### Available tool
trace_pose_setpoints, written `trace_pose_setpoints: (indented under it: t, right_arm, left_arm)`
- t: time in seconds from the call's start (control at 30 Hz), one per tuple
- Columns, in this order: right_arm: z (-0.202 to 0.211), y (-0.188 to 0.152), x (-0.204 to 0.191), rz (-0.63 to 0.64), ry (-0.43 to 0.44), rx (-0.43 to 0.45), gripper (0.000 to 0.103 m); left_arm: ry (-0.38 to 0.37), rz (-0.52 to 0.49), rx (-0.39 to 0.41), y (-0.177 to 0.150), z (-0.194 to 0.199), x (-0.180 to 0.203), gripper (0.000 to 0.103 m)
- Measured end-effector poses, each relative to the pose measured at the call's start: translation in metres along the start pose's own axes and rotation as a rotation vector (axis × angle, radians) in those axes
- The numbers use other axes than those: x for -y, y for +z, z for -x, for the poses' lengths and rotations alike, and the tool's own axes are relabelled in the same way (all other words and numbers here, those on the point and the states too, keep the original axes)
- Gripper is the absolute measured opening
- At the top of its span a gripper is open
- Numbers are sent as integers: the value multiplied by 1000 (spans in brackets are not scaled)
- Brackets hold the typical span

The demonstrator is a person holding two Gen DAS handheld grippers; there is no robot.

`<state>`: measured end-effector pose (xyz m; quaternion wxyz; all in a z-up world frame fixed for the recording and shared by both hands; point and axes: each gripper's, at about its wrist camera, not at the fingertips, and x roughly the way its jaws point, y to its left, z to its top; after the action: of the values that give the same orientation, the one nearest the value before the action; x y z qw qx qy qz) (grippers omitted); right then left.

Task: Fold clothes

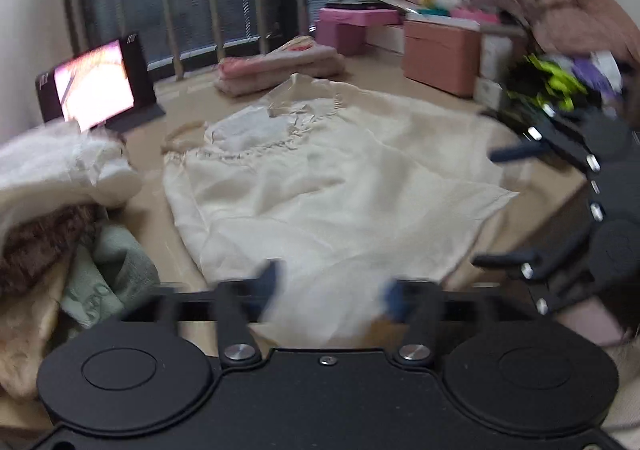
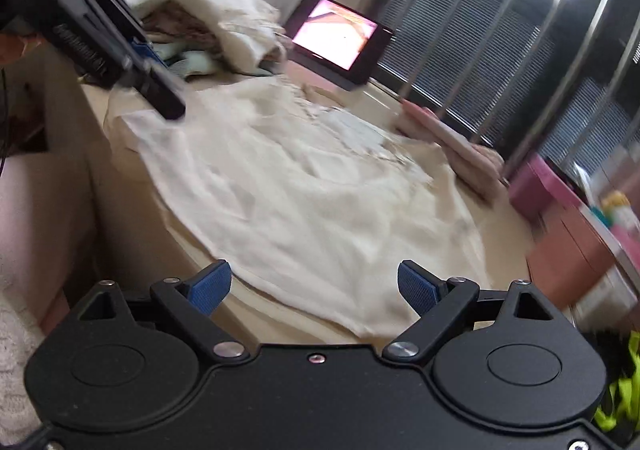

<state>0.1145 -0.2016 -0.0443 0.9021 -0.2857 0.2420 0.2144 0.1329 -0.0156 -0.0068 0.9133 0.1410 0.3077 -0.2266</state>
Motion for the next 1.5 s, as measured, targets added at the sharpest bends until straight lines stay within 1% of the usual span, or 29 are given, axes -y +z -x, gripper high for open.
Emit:
trace_pose_setpoints:
  t: [0.1, 0.17, 0.23, 0.33, 0.4, 0.43, 0.5, 0.53, 0.6, 0.67, 0.7, 0.8, 0.87, 0.97, 1.0, 1.03, 1.1, 1.13, 1.2, 1.23, 1.27, 1.3, 1.33, 1.37, 1.4, 1.43, 1.47, 1.5]
  right_arm:
    - [-4, 6, -3, -16, 18, 10, 92]
    - [-6, 9, -4, -31, 21, 13, 92]
    - [-7, 11, -4, -44, 18, 17, 92]
    - [-7, 14, -1, -64, 14, 27, 92]
    - [-7, 16, 1, -78, 11, 33, 92]
    - [-7, 17, 2, -84, 9, 37, 92]
    - [-8, 18, 4, -98, 6, 43, 92]
    - [-8, 19, 5, -104, 5, 47, 92]
    - [-8, 21, 7, -118, 2, 53, 92]
    - [-8, 23, 9, -131, -1, 60, 92]
    - [-8, 24, 10, -138, -3, 63, 92]
    - [-9, 21, 8, -141, 8, 58, 92]
    - [-10, 18, 6, -141, 15, 51, 92]
    - [-16, 15, 1, -128, 13, 39, 92]
    - [-19, 15, 0, -122, 9, 37, 90]
    - [-22, 15, -1, -115, 3, 37, 88]
    - [-30, 18, -1, -105, -27, 29, 78]
    - [-34, 19, 0, -99, -44, 25, 76]
    - [-43, 23, 3, -92, -52, 4, 62]
    - [-48, 26, 5, -87, -42, -16, 57]
    - [-54, 28, 7, -81, -30, -39, 44]
    - [-59, 31, 9, -75, -18, -62, 27]
    - [-63, 34, 12, -81, -9, -79, 19]
    - [-65, 37, 17, -103, 3, -79, 8]
    - [-64, 41, 24, -145, 19, -62, 5]
    - [-62, 44, 32, -193, 36, -40, 3]
    - [-59, 48, 41, -253, 49, -11, 2]
    - [-55, 52, 50, -310, 59, 17, 2]
  left_arm:
    - [46, -137, 17, -10, 7, 14, 74]
    - [67, -199, 18, -14, 8, 20, 74]
    - [71, -248, 21, -17, 8, 25, 74]
    - [95, -314, 16, -20, 3, 32, 69]
    - [107, -350, 5, -22, -1, 35, 57]
    - [111, -359, 0, -23, -3, 36, 54]
    - [101, -364, -22, -23, -7, 37, 38]
    - [97, -361, -28, -24, -9, 35, 35]
    - [99, -355, -32, -23, -12, 35, 20]
    - [108, -317, -17, -20, -12, 30, 12]
    - [113, -298, -10, -18, -12, 28, 10]
    - [137, -199, 24, -6, -11, 17, 8]
    - [135, -131, 42, 3, -11, 8, 8]
    - [127, -71, 54, 12, -12, 1, 7]
    - [126, -61, 56, 14, -12, 0, 7]
    - [125, -53, 60, 16, -11, -1, 8]
    - [122, -39, 68, 18, -8, -1, 7]
    - [123, -34, 72, 18, -7, -1, 7]
    - [121, -21, 84, 18, -4, -1, 8]
    - [115, -6, 91, 18, -3, -2, 8]
    - [110, 15, 95, 18, -1, -3, 8]
    - [100, 32, 95, 18, 0, -4, 8]
    - [100, 48, 98, 17, 1, -4, 8]
    - [100, 65, 101, 16, 2, -4, 10]
    - [98, 71, 99, 15, 2, -4, 13]
    - [104, 74, 102, 13, 2, -2, 16]
    - [109, 77, 105, 11, 2, 0, 31]
    - [115, 80, 108, 9, 2, 3, 53]
